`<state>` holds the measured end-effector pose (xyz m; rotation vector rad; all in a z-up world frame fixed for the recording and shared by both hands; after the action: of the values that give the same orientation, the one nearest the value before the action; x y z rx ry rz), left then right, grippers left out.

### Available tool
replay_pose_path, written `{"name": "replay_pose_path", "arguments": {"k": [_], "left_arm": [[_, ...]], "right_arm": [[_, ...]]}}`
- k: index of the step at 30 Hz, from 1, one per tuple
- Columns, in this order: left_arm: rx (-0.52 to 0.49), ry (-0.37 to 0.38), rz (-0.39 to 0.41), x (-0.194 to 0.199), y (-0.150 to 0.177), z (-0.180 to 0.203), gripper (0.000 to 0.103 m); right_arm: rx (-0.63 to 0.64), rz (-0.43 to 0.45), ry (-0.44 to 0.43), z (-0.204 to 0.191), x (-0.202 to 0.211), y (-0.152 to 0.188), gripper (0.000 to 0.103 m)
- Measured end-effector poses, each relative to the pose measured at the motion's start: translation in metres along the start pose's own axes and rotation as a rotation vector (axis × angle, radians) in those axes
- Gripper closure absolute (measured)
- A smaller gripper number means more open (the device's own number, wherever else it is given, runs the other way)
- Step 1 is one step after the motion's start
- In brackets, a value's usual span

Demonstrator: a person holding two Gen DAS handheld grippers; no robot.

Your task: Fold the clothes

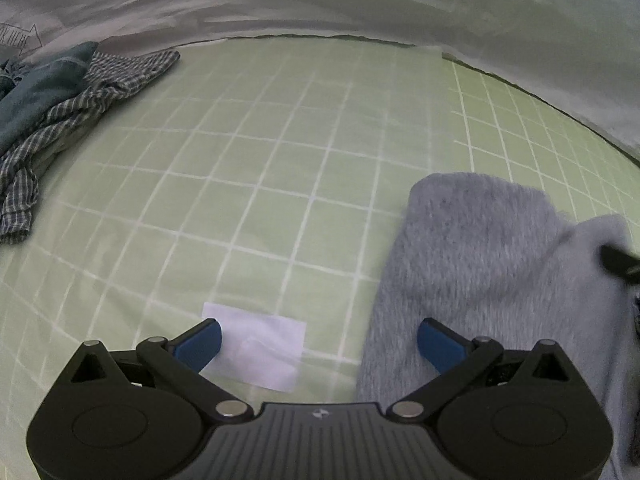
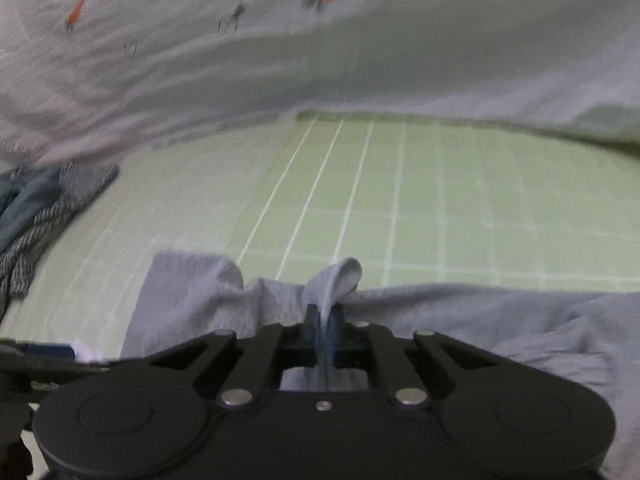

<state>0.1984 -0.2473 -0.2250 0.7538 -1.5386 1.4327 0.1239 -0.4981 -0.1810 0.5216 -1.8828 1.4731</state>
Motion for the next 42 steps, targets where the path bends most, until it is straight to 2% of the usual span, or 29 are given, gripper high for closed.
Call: {"name": "replay_pose_path", "arguments": {"k": [3,6,7,9,11,12,13,16,20,22,23,25,26,27,28,29,33,36,39,42], "left_arm": [[0.0,0.005,0.012,0.0,0.001,0.001,0.0],[-0.006,0.005,0.011,0.002,0.002,0.002,0.0],[-0.007,0.007,0.003,0.003,0.003,0.001,0.0],[-0.006,0.021,-0.008,0.008,0.006,-0.001,0.0],[-0.003,0.041,-0.014,0.013,0.011,-0.005,0.0],[-0.002,0.052,-0.018,0.016,0.014,-0.007,0.0],[0.002,0.066,-0.025,0.019,0.019,-0.009,0.0],[0.023,0.114,-0.041,0.028,0.035,-0.012,0.002],[0.035,0.178,-0.049,0.039,0.052,-0.009,0.012],[0.006,0.186,-0.033,0.044,0.056,-0.004,0.03],[-0.005,0.196,-0.028,0.046,0.058,0.0,0.035],[-0.016,0.229,-0.033,0.048,0.062,0.009,0.056],[-0.022,0.246,-0.036,0.05,0.064,0.013,0.062],[-0.031,0.262,-0.035,0.052,0.066,0.017,0.08],[-0.042,0.273,-0.028,0.053,0.067,0.021,0.092],[-0.049,0.284,-0.023,0.054,0.068,0.024,0.092],[0.039,0.347,-0.013,0.062,0.06,0.026,0.094],[0.069,0.401,0.036,0.08,0.048,0.037,0.094],[0.085,0.447,0.091,0.101,0.036,0.061,0.095],[0.044,0.494,0.148,0.124,0.028,0.102,0.095]], "right_arm": [[-0.045,0.056,0.065,0.014,0.024,-0.007,0.098],[-0.015,-0.015,0.108,0.022,0.012,0.008,0.097],[-0.003,-0.041,0.122,0.025,0.008,0.013,0.092],[0.016,-0.074,0.154,0.028,0.008,0.021,0.08],[0.054,-0.056,0.178,0.029,0.019,0.021,0.051],[0.075,-0.037,0.185,0.03,0.026,0.019,0.042],[0.095,-0.013,0.191,0.031,0.037,0.018,0.03],[0.13,0.044,0.22,0.04,0.068,0.019,0.022],[0.049,0.051,0.255,0.061,0.098,0.034,0.019],[-0.01,0.035,0.265,0.075,0.108,0.045,0.019],[-0.031,0.027,0.273,0.082,0.111,0.051,0.019],[-0.07,0.012,0.292,0.095,0.116,0.062,0.019],[-0.09,0.009,0.303,0.101,0.119,0.066,0.019],[-0.109,0.008,0.314,0.107,0.122,0.069,0.019],[-0.128,0.007,0.324,0.113,0.124,0.073,0.019],[-0.148,0.013,0.344,0.12,0.128,0.075,0.019],[-0.22,0.039,0.422,0.151,0.143,0.082,0.019],[-0.293,0.037,0.479,0.181,0.158,0.098,0.019],[-0.37,0.041,0.533,0.21,0.174,0.115,0.019],[-0.421,0.042,0.568,0.236,0.189,0.129,0.019]]}}
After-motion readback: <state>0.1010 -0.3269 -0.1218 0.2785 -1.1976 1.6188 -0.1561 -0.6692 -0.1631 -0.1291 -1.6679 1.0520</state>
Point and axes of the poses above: each gripper's, at about its wrist camera, not at the fingertips, and x roughly against the way its jaws point, z to its right, y to its underside, the point moved 9 cm from there along -x, roughly the way its jaws point, and after that the axes turned 6 degrees about x, right-handed, at the moved point
